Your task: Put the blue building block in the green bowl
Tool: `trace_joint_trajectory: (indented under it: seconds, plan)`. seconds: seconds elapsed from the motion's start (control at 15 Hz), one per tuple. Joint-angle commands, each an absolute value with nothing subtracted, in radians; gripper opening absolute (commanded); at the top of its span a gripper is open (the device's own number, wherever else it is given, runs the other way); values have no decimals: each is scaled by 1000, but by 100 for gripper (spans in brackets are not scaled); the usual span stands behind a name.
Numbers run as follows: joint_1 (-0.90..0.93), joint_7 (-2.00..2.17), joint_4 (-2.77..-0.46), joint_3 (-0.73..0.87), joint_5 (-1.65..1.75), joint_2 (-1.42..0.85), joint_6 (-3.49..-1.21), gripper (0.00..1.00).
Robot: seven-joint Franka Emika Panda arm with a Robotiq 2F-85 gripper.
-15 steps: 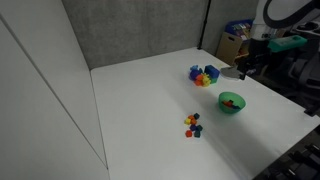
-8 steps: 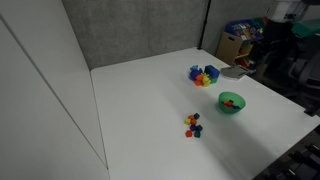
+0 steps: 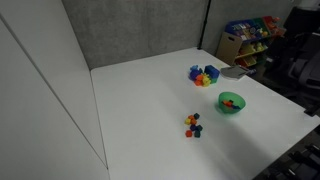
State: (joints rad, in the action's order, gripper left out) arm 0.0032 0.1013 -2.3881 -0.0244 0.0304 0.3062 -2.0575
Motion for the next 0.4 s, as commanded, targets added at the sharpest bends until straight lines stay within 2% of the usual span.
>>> trace_joint_trajectory:
  seconds: [0.0,0.33]
  plan:
    - [5,116,-2443,-40,43,393,-2022,100]
    - [5,104,-2451,-44,38,387,-2035,100]
